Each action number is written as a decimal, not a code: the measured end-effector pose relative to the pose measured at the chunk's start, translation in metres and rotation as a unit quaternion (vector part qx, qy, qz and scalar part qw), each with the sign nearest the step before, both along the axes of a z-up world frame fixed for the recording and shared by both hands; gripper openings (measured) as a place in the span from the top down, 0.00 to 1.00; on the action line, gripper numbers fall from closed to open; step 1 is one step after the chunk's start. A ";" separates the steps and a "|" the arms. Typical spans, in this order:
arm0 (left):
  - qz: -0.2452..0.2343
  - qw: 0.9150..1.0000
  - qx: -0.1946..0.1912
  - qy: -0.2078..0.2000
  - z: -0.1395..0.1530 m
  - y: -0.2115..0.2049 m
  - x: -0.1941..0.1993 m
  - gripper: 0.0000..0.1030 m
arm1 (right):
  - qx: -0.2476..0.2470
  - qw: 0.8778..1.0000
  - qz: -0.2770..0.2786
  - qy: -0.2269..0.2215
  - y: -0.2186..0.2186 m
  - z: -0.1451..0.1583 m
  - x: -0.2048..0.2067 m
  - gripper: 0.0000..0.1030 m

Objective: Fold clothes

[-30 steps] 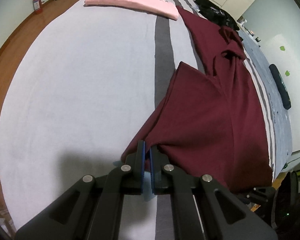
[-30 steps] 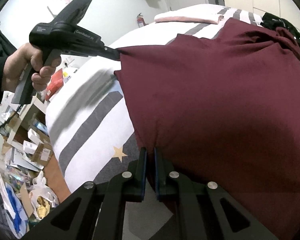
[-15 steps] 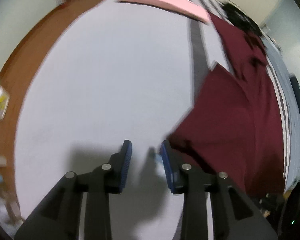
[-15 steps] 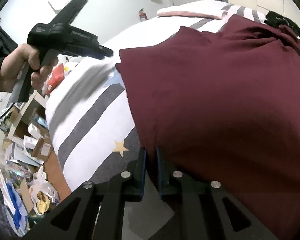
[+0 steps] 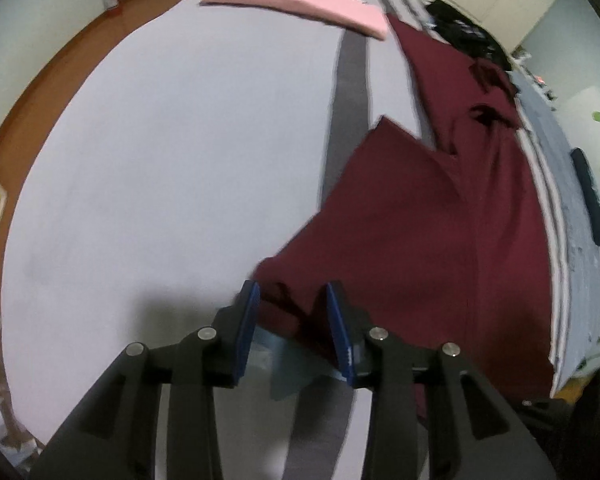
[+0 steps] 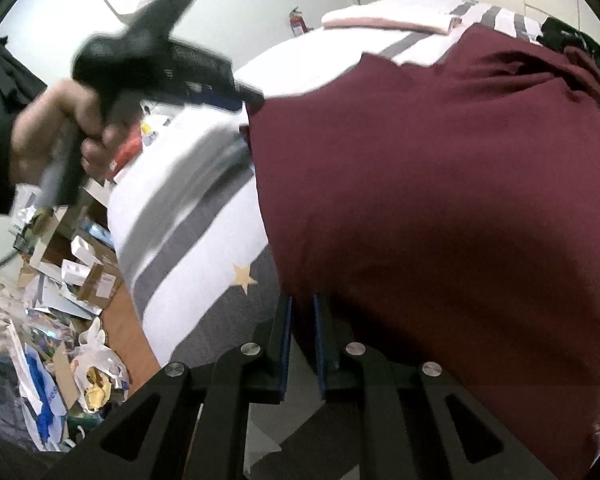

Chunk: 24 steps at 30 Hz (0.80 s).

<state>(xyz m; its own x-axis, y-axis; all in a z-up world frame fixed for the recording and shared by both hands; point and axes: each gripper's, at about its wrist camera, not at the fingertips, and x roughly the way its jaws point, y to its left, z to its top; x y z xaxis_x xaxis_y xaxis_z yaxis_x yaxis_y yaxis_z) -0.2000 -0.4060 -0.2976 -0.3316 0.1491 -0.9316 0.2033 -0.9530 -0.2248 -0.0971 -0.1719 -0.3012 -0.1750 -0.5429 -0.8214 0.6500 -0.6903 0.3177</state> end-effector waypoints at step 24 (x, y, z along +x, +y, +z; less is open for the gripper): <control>0.047 0.999 0.014 0.014 -0.015 0.006 0.004 0.97 | 0.009 0.994 -0.107 -0.034 0.060 -0.013 -0.068 0.89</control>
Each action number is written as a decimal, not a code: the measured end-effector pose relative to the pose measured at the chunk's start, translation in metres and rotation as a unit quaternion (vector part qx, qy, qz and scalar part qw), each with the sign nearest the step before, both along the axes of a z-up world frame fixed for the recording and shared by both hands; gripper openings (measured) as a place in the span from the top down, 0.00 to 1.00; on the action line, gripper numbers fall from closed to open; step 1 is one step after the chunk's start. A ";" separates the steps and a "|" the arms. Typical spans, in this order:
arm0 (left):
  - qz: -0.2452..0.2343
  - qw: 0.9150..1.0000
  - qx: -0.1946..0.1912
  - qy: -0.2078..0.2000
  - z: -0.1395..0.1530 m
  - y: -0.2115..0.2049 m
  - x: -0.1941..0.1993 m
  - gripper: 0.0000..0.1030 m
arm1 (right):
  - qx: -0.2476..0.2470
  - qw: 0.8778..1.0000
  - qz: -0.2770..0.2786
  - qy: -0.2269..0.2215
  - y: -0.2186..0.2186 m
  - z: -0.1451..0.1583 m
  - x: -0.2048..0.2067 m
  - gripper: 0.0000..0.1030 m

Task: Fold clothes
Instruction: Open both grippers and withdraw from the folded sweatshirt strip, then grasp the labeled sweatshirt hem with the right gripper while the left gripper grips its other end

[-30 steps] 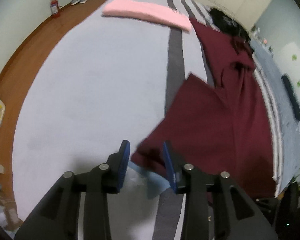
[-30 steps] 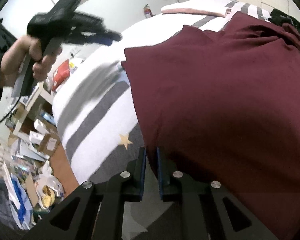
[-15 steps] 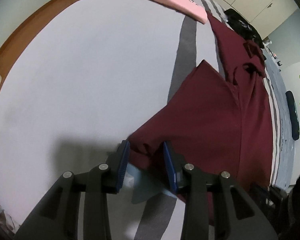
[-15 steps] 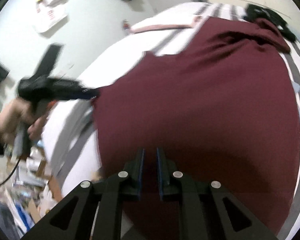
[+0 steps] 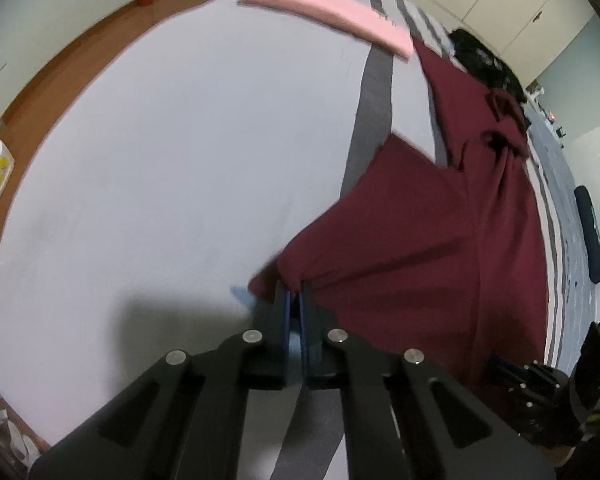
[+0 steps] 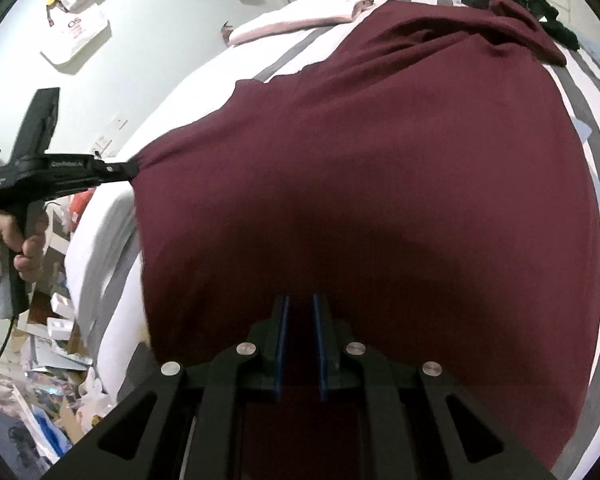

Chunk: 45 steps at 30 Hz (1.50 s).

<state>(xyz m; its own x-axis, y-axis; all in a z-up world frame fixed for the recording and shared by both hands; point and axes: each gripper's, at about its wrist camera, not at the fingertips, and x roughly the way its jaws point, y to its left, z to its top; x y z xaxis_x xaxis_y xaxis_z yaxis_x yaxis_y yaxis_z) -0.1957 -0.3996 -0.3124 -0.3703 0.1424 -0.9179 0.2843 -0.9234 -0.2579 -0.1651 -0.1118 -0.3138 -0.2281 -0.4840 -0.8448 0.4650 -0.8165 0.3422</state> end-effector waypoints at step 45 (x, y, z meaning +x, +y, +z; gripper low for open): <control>-0.008 0.998 0.059 0.033 -0.017 0.212 0.089 0.57 | -0.056 0.991 -0.115 -0.038 0.202 -0.004 0.044 0.64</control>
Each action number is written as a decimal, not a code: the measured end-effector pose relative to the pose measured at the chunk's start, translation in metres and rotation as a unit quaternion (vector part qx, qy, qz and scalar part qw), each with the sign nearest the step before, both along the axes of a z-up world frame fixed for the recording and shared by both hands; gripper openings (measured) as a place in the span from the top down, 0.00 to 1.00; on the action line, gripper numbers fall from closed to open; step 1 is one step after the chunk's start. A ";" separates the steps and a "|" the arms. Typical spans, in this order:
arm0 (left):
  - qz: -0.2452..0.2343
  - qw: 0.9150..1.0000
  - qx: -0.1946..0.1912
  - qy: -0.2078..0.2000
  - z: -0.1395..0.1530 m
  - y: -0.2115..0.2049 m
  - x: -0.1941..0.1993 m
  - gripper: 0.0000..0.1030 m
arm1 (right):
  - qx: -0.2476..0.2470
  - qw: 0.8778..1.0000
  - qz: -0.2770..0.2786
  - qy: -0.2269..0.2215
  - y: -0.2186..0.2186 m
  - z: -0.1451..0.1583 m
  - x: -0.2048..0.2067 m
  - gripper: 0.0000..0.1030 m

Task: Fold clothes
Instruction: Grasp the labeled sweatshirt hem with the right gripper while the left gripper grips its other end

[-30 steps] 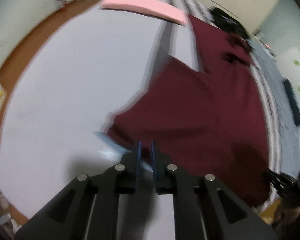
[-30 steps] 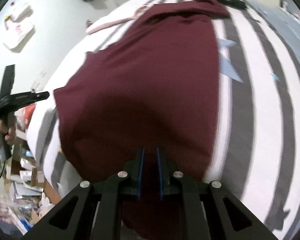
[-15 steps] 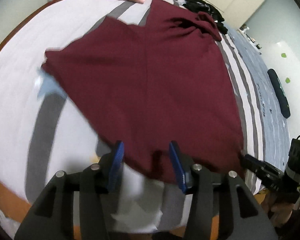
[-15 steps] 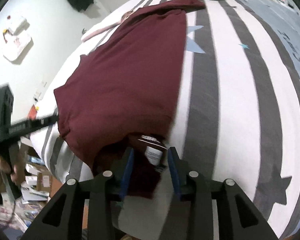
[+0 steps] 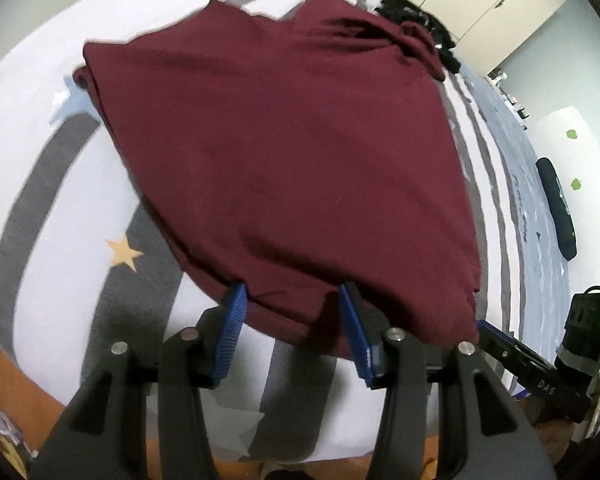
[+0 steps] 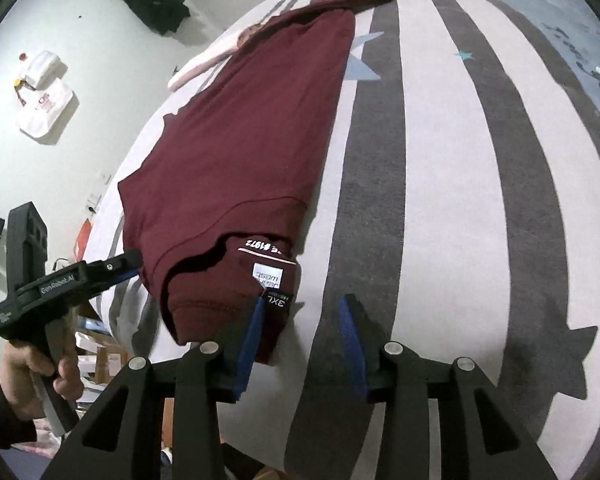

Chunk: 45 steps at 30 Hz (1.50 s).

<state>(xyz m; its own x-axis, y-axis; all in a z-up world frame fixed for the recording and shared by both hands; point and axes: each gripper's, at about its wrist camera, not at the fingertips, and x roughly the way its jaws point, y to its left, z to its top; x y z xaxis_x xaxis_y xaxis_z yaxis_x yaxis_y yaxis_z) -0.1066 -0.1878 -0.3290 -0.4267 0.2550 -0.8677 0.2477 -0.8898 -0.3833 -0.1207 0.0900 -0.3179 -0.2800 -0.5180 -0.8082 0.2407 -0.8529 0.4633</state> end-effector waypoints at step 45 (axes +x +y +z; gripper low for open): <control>-0.080 0.996 -0.025 0.019 0.026 -0.008 0.003 0.99 | -0.023 0.998 0.034 -0.045 -0.037 -0.016 -0.010 0.92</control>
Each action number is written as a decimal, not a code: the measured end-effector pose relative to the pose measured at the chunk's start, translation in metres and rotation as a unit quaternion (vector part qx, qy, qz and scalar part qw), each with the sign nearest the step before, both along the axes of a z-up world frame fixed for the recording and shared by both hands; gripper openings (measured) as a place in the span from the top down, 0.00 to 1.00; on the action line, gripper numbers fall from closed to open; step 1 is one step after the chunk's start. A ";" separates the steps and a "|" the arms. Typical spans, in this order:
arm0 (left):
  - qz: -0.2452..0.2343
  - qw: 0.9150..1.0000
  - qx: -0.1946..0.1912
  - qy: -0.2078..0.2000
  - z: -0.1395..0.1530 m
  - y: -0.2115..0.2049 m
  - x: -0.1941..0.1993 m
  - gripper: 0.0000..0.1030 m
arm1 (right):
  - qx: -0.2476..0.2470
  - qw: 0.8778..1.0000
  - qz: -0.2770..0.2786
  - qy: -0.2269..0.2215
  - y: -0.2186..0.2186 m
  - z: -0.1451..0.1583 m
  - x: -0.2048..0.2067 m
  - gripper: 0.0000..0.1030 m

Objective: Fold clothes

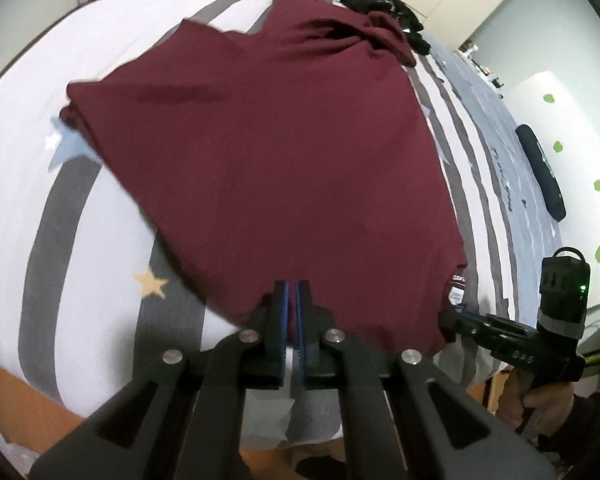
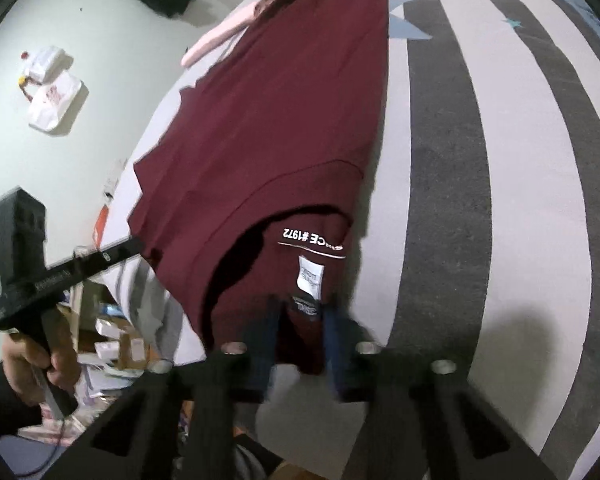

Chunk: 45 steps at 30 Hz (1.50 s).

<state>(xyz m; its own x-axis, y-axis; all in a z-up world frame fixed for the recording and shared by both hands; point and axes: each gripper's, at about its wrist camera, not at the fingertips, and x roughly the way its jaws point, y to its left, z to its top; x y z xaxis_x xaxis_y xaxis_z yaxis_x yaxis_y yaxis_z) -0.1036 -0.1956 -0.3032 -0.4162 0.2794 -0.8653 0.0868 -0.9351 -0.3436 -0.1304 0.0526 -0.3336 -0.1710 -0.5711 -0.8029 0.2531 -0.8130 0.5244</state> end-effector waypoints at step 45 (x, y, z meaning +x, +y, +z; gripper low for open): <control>-0.013 1.000 -0.020 0.005 -0.008 -0.071 -0.115 0.98 | 0.130 0.988 -0.048 0.063 -0.065 0.010 -0.112 0.80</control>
